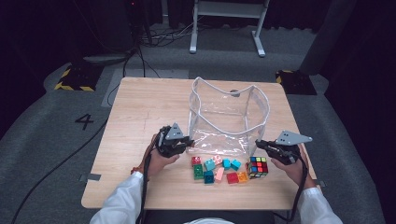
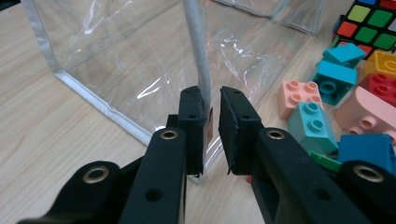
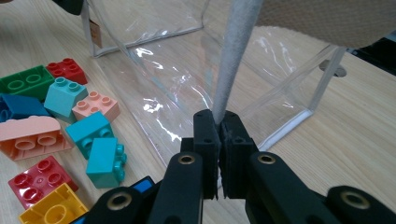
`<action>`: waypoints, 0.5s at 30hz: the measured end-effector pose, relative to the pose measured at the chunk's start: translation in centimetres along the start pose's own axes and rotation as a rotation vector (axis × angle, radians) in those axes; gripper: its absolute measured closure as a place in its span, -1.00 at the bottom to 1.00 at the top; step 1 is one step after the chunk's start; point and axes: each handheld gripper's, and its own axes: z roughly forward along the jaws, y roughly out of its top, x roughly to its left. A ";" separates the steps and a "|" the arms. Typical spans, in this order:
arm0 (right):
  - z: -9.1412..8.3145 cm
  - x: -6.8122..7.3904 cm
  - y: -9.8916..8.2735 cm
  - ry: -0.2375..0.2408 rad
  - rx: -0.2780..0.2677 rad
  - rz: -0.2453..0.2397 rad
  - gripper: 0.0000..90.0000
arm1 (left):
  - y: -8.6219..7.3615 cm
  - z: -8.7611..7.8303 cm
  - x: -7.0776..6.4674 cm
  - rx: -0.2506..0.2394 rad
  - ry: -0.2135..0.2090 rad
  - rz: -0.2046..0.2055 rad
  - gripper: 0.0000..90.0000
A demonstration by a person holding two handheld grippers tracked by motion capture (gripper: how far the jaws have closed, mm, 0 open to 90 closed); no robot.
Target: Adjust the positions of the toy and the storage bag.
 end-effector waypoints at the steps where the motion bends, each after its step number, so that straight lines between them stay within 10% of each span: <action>1: 0.0 0.0 0.0 0.000 0.000 0.000 0.93 | 0.0 0.0 0.0 0.000 0.000 0.000 0.71; 8: -1.1 1.0 -0.2 -0.026 -0.022 0.023 0.52 | -1.5 -0.4 -0.5 0.055 0.020 -0.035 0.08; 15: -1.9 2.4 -1.4 -0.062 -0.007 0.076 -0.04 | -3.3 -1.1 -0.1 0.199 -0.091 -0.026 -0.57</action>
